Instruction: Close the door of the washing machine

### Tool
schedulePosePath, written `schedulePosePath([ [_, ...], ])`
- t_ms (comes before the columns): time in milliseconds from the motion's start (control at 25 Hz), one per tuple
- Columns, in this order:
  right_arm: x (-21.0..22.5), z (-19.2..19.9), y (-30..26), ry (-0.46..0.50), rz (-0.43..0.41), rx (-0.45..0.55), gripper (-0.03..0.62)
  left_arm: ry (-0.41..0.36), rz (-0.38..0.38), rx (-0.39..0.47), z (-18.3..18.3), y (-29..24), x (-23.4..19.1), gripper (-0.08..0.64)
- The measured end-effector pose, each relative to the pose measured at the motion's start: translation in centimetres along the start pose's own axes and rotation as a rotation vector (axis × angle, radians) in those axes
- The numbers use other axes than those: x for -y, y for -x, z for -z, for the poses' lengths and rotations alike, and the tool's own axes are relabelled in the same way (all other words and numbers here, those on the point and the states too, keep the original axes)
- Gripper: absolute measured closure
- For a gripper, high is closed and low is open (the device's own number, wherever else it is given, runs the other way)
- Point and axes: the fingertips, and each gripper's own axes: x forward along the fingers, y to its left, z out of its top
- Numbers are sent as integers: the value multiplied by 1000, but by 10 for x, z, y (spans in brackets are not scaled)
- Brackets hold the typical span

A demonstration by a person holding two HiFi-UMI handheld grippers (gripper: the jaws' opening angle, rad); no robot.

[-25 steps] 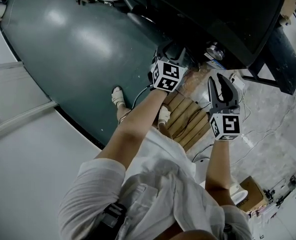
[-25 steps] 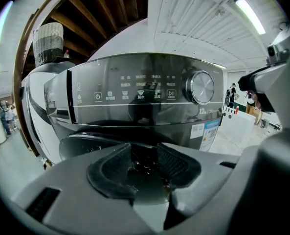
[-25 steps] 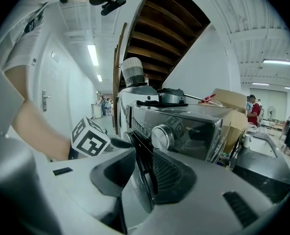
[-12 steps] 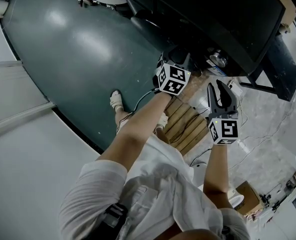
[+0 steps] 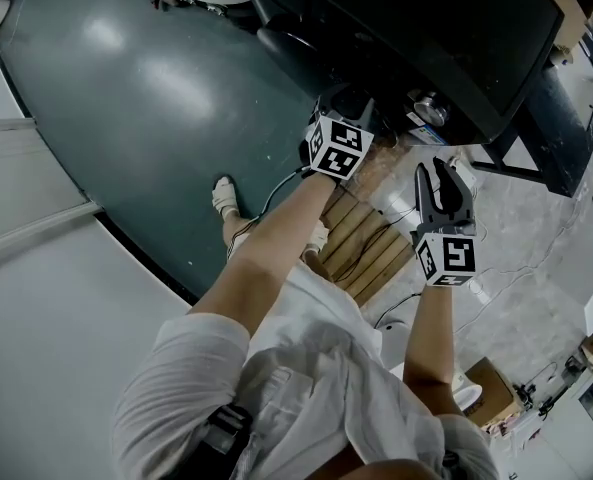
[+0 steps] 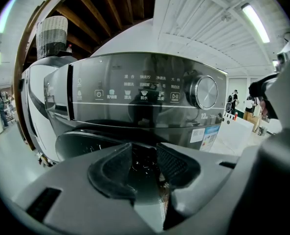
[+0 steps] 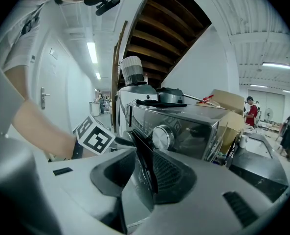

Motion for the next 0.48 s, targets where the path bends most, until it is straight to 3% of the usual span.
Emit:
schedulePosePath([
  [280,-1,-1,19,-29,17,3,465,23,88,38,-1,8,5,397],
  [480,-6,-4,29,-45,20,10,465,10,104,70,-5,43,-1,399],
])
